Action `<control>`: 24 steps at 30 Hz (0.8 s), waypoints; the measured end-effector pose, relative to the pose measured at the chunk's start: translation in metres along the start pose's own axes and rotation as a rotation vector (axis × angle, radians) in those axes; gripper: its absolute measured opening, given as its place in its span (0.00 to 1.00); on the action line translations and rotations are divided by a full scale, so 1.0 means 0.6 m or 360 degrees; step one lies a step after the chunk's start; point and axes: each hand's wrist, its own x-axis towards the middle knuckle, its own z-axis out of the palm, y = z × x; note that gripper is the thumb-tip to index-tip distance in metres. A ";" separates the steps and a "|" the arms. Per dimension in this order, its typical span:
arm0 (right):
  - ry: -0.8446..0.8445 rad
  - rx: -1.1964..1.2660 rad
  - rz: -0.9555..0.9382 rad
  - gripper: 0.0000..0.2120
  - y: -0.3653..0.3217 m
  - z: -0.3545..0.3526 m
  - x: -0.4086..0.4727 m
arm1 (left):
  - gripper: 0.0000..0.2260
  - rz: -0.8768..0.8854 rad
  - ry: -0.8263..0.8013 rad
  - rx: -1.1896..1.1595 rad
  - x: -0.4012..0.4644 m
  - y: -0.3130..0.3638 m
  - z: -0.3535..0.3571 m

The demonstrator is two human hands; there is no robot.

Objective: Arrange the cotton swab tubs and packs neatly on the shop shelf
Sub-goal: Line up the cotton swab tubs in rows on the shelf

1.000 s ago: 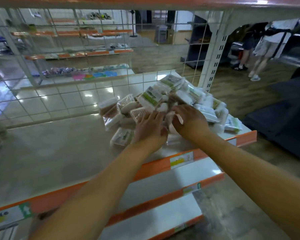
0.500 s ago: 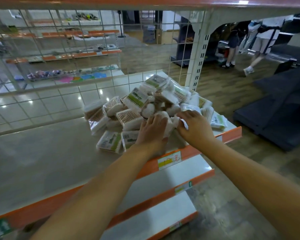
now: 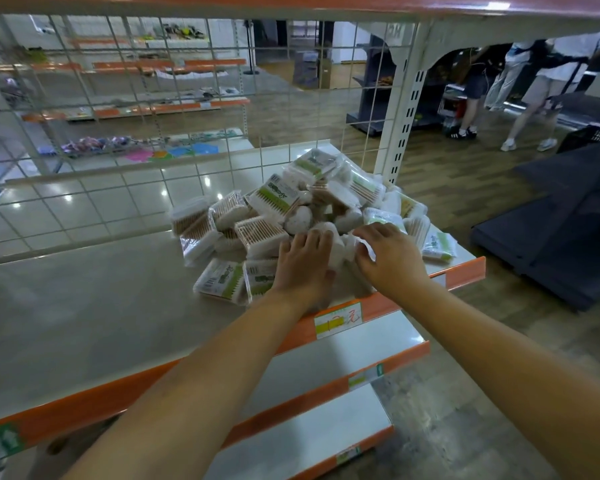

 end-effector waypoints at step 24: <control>0.0199 0.0108 -0.0145 0.11 0.001 0.071 -0.003 | 0.27 -0.0393 0.0064 -0.0508 -0.030 -0.052 -0.112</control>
